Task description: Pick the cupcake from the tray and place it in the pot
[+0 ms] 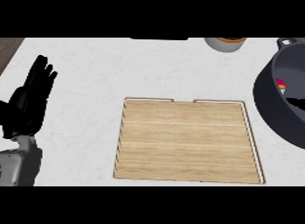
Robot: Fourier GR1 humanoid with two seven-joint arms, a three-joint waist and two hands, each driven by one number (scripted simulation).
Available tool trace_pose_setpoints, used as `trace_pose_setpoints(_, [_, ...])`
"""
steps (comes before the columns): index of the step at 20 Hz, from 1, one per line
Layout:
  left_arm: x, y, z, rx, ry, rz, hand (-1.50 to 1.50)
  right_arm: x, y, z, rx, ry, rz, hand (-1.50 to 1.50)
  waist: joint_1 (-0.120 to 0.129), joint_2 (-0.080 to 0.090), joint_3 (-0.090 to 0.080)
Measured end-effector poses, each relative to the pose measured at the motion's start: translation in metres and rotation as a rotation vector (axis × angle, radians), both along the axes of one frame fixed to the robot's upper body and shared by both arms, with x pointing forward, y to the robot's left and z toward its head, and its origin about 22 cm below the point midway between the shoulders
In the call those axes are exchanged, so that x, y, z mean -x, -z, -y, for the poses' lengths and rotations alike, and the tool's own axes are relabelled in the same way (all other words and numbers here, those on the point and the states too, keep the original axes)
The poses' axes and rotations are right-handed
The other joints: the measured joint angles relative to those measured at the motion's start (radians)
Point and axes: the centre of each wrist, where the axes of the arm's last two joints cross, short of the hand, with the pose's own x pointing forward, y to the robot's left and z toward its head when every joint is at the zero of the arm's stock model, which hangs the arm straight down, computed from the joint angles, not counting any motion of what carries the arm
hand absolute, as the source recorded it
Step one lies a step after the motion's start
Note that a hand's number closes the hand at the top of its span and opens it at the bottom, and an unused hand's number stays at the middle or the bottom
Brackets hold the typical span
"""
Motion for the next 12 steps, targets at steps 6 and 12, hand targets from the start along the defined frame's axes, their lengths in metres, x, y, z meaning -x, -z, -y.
trace_pose_setpoints(6, [0.0,-0.001,-0.005,-0.001,-0.012,-0.003,0.0,0.017,-0.008,0.033,-0.226,0.008,0.077,-1.5,-0.004,0.002,0.003])
trace_pose_setpoints(12, [-0.005,-0.007,-0.003,0.002,-0.014,0.004,0.0,0.05,-0.025,0.076,-0.318,0.022,0.112,-1.5,-0.003,0.006,0.005])
